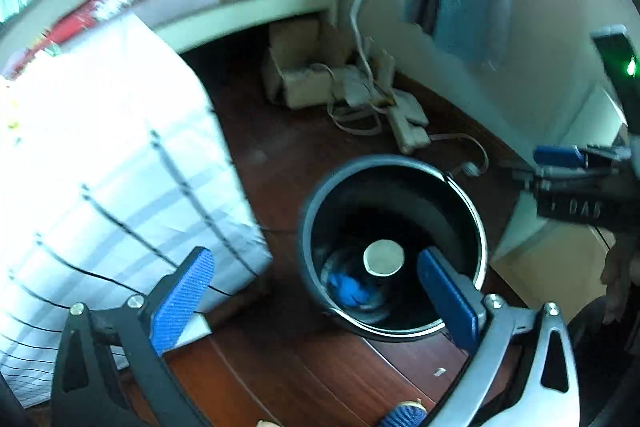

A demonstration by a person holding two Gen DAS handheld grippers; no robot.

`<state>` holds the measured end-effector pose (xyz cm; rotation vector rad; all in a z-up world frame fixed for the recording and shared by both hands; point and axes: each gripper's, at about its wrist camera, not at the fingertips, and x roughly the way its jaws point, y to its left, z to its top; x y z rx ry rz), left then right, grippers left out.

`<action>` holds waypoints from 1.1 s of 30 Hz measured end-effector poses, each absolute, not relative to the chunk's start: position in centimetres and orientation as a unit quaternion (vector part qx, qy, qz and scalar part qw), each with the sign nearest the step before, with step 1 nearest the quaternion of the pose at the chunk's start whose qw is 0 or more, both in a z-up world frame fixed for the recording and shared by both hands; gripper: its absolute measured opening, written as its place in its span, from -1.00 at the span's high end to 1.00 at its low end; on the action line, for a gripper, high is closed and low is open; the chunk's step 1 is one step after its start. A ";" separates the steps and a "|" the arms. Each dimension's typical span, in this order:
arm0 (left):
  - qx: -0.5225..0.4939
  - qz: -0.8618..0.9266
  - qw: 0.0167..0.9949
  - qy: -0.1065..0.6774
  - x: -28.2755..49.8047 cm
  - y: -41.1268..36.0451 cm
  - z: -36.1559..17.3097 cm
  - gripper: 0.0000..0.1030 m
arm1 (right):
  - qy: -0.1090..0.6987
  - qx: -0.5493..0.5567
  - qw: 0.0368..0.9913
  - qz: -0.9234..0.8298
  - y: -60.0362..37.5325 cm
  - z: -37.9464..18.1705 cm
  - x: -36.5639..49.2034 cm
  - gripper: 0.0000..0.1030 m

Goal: Collect trash
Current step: 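Carry both items to the black bin and open both grippers over it, then grasp the red paper cup with the left gripper while the right grasps the yellow cloth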

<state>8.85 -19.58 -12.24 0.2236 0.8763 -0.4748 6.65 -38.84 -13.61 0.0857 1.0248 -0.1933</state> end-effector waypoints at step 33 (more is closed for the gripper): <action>0.001 0.051 0.946 0.321 11.9 9.3 -4.1 -0.99 | 0.387 -0.064 0.914 0.103 -10.5 -4.2 16.1 -0.97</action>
